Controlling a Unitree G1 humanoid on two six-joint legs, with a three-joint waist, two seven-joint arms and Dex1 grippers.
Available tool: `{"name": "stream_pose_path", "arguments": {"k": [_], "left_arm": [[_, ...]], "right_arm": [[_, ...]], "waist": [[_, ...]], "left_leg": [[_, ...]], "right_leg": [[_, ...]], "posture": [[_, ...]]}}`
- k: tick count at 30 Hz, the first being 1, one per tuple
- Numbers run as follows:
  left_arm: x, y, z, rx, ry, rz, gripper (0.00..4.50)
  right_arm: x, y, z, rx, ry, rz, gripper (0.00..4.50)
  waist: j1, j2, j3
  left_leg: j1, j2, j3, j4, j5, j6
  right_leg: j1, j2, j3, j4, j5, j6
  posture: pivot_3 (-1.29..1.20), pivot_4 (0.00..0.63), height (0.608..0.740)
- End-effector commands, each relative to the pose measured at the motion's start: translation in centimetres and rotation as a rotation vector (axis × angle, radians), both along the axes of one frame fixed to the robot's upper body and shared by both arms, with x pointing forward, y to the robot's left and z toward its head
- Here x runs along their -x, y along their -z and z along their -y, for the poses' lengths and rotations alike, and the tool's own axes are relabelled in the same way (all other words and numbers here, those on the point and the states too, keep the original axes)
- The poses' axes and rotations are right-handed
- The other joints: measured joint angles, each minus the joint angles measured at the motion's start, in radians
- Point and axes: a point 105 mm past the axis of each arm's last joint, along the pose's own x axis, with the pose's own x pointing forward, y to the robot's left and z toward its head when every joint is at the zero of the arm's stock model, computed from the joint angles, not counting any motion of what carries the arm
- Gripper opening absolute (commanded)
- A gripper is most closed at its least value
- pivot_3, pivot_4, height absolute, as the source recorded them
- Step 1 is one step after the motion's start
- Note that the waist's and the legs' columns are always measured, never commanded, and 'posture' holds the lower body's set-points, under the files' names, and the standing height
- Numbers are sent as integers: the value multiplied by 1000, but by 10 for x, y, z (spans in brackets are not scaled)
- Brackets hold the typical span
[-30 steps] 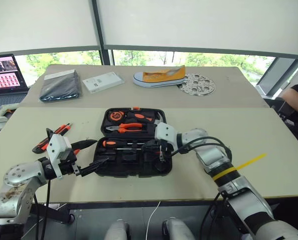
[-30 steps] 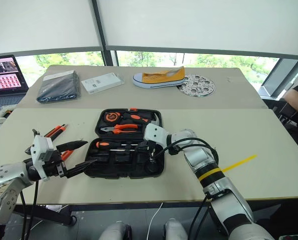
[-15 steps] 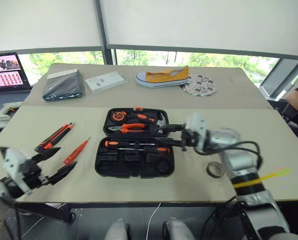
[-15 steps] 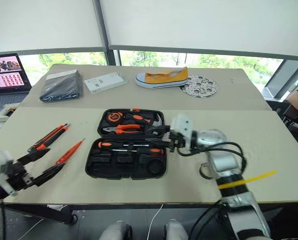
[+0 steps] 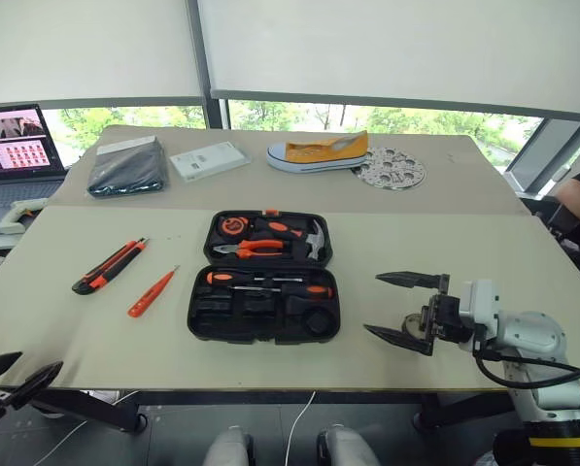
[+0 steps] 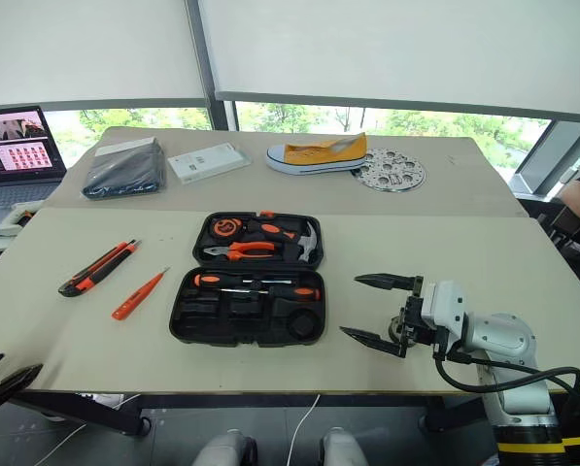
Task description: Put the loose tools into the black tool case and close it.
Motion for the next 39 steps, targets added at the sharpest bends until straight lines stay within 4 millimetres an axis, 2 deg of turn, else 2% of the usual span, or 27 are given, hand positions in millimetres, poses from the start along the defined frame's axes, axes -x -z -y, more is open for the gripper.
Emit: {"name": "stream_pose_path", "arguments": {"k": [1,6,11,14,17,19,21,22,24,26,30,33,36,39], "left_arm": [[-34,-21,30,-1,113,15,4500],[-80,-27,73,-33,216,-33,4500],[-104,-9,83,-96,200,-128,4500],[-101,7,87,-117,215,-256,4500],[-101,9,84,-122,196,-277,3836],[-101,10,87,-98,212,-274,3054],[-104,9,91,-79,225,-248,2466],[-106,5,94,-77,247,-211,1897],[-111,-5,95,-68,264,-152,1246],[-114,-24,100,-34,314,-62,547],[-114,-64,116,-46,486,107,466],[-102,-86,148,-124,783,244,466],[-89,-80,179,-165,1037,239,466],[-90,-62,195,-256,1164,140,466]], "right_arm": [[1,-26,-10,-45,-37,67,4477],[4,-49,-32,-78,-130,73,4477],[7,-56,-43,-76,-184,59,4477],[8,-64,-48,-75,-217,73,4477],[9,-70,-50,-76,-230,98,4500],[10,-72,-51,-83,-239,101,4500],[11,-70,-51,-77,-241,100,4500],[10,-69,-51,-67,-239,101,4500],[10,-67,-50,-56,-234,102,4500],[9,-68,-47,-56,-224,102,4500],[11,-70,-43,-54,-206,94,4500],[15,-65,-40,-22,-190,8,4500],[14,-55,-37,71,-158,-45,4500],[10,-56,-37,84,-112,-89,4500]], "waist": [[3,0,0],[4,0,0],[-7,0,0],[-9,-1,0],[-10,0,0],[-9,0,0],[-8,0,0],[-8,0,0],[-7,0,0],[-4,-1,0],[2,-2,1],[5,-2,1],[11,-2,1],[14,-2,1]], "left_leg": [[0,0,0,0,0,0],[-2,-1,0,0,4,6],[-3,-2,1,0,3,5],[-4,-2,1,0,1,6],[-4,-2,1,0,1,6],[-3,-2,1,0,1,6],[-3,-2,1,0,1,6],[-3,-2,1,0,1,6],[-3,-2,1,0,1,6],[-3,-2,1,0,1,6],[-4,-2,1,1,1,6],[-4,-2,1,1,1,6],[-4,-3,1,1,1,6],[-4,-3,2,1,1,6]], "right_leg": [[0,0,0,0,0,0],[3,1,1,0,3,0],[2,4,1,0,6,-1],[2,5,1,0,6,-1],[2,5,2,0,5,0],[2,5,2,0,5,0],[2,5,2,0,5,0],[3,4,2,0,5,0],[3,4,2,0,5,0],[3,4,2,0,5,0],[3,4,1,0,5,0],[2,4,1,0,5,0],[3,2,1,0,5,0],[3,3,1,0,5,0]], "posture": [[0,150,740],[0,150,740],[0,150,740],[0,150,740],[0,150,740],[0,150,740],[0,150,740],[0,150,740],[0,150,740],[0,150,740],[0,150,740],[0,150,740],[0,150,740],[0,150,740]]}}
